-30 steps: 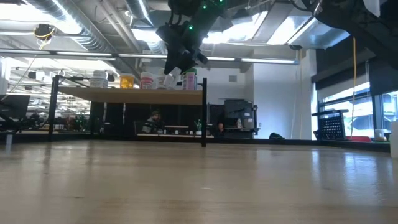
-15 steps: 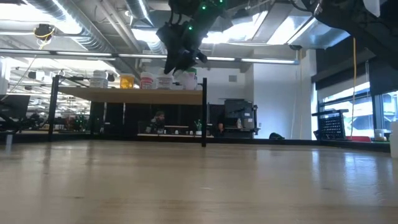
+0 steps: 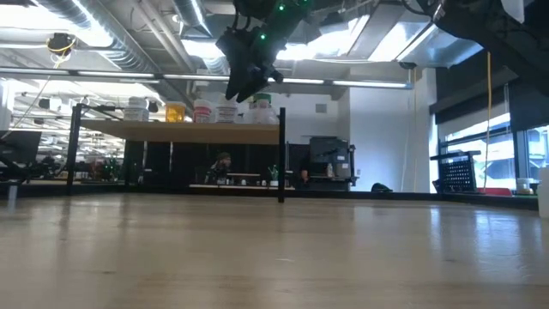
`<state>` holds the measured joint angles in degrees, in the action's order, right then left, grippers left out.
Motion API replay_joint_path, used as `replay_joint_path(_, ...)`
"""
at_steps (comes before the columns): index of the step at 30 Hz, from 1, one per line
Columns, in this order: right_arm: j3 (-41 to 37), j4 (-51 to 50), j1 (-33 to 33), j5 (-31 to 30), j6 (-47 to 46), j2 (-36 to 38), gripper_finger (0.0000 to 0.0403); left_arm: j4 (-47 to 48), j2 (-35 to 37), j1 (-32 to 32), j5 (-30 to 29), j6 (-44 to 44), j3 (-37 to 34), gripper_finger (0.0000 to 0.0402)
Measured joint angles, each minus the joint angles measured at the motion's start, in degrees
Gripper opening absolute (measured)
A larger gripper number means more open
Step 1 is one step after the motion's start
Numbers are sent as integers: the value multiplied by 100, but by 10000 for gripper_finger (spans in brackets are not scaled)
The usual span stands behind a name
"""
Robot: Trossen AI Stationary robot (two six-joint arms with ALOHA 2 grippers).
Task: Pick and place medicine bottles onto shelf by color
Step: Put the bottom transparent pill bottle on the shelf
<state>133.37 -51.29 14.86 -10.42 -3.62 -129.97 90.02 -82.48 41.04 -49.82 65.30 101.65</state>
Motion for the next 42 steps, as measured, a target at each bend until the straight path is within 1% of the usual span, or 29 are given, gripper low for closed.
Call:
replay_joint_path(3, 156, -153, -96, 67, 244, 2, 188, 0, 0, 0, 0, 0, 2, 208)
replay_joint_path(6, 153, -383, -189, 254, 253, 117, 188, 0, 0, 0, 2, 0, 2, 208)
replay_joint_path(9, 152, -842, -217, 490, -95, 286, 188, -1, 0, 0, 34, 0, 4, 208)
replay_joint_path(13, 152, -1397, -206, 502, -397, 507, 188, -2, 0, 0, 125, 0, 4, 208)
replay_joint_path(15, 152, -1682, -204, 528, -216, 555, 188, 0, 0, 0, 129, 0, 4, 208)
replay_joint_path(19, 144, -2284, -225, 602, 601, 568, 188, -2, -1, 0, 129, 0, 4, 208)
replay_joint_path(22, 126, -2576, -278, 566, 705, 568, 188, -2, -1, 0, 138, 0, 4, 208)
replay_joint_path(28, 123, -2618, -412, 557, 749, 568, 188, -1, -2, 2, 152, 0, 4, 208)
replay_joint_path(33, 123, -2692, -655, 573, 936, 568, 188, -1, -2, 2, 153, -140, 4, 208)
replay_joint_path(38, 118, -2765, -981, 951, 1508, 530, 188, 0, -2, 2, 160, -146, 4, 208)
replay_joint_path(42, 115, -2768, -1249, 1237, 2051, 522, 188, -2, -2, 4, 347, -155, 4, 208)
